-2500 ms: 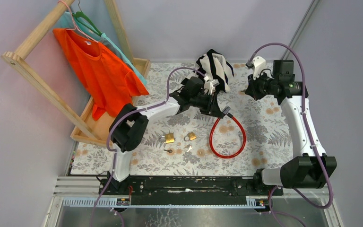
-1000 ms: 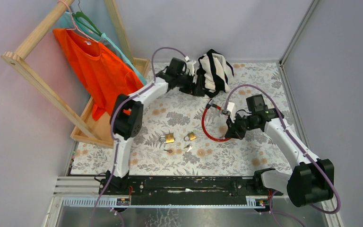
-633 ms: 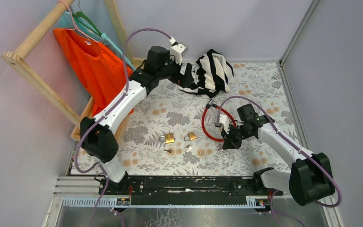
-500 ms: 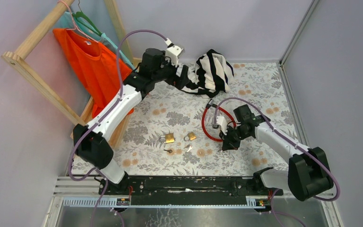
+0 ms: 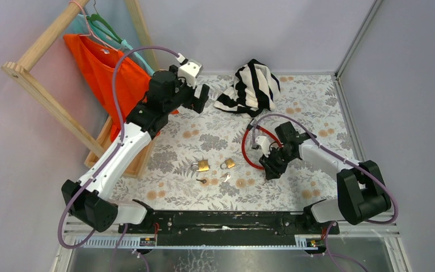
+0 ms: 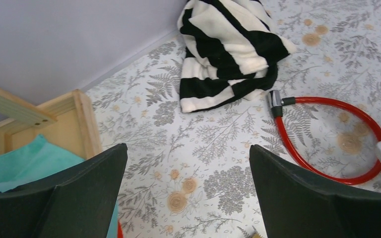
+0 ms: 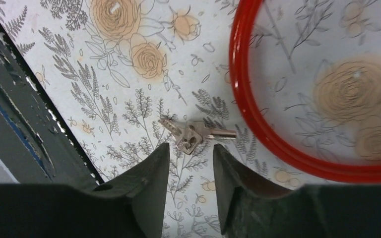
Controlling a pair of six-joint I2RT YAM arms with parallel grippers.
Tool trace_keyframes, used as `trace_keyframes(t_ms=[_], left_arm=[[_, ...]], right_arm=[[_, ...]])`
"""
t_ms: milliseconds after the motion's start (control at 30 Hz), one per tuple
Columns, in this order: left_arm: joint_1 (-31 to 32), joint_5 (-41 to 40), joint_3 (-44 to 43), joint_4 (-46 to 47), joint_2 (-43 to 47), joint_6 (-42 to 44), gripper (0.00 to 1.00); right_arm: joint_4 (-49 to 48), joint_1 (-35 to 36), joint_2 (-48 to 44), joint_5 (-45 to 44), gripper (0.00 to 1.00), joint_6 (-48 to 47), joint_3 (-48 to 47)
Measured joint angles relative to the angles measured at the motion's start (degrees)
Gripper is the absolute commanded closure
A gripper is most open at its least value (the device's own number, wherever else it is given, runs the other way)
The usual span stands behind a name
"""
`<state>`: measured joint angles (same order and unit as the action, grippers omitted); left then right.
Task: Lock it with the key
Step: Place the key at the center of the board, then reset both arms
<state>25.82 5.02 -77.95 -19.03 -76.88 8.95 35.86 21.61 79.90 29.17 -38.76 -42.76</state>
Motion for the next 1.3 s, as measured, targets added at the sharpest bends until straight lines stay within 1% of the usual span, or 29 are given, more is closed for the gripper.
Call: trace_keyframes(t_ms=[33,67,133,233,333,500,667,833,1000,1133,1300], left_arm=[[0.0,-0.8,0.1,0.0,0.5,0.1,0.0],[0.0,-1.5,0.1,-0.1,0.8,0.2,0.0],[0.0,-2.8,0.2,-0.3,1.6,0.4,0.0],[0.0,-3.9,0.2,-1.2,2.6,0.7,0.0],[0.0,-4.2,0.2,-3.3,3.5,0.9,0.0],[0.0,-4.7,0.3,-7.4,4.9,0.9,0.0],[0.0,-5.5,1.0,-9.4,7.4,0.7,0.0],[0.0,-7.4,1.8,-10.4,7.8,-0.9,0.0],[0.0,-10.0,3.7,-10.3,7.3,-1.3,0.0],[-0.1,-10.6,7.5,-9.3,7.5,-1.4,0.0],[-0.1,-10.3,12.2,-6.8,8.6,-1.7,0.0]], right_arm=[[0.1,0.0,0.1,-0.2,0.36,0.3,-0.9],[0.3,0.0,0.0,-0.3,0.3,0.7,-1.6],[0.6,0.0,-0.1,-0.9,0.19,1.2,-3.0],[2.0,0.0,-1.2,-2.3,0.08,1.6,-4.8],[4.1,0.0,-3.5,-4.9,0.0,2.1,-7.3],[5.9,0.0,-6.6,-10.5,0.01,5.2,-13.7],[6.1,0.0,-8.3,-18.1,0.01,11.3,-22.0],[5.9,0.0,-8.3,-23.6,0.01,13.1,-28.0],[6.6,0.0,-5.0,-25.7,0.01,13.3,-33.6],[5.0,0.0,-3.9,-26.8,0.01,14.4,-33.7],[-0.2,-0.1,-5.3,-30.7,0.01,15.7,-29.2]])
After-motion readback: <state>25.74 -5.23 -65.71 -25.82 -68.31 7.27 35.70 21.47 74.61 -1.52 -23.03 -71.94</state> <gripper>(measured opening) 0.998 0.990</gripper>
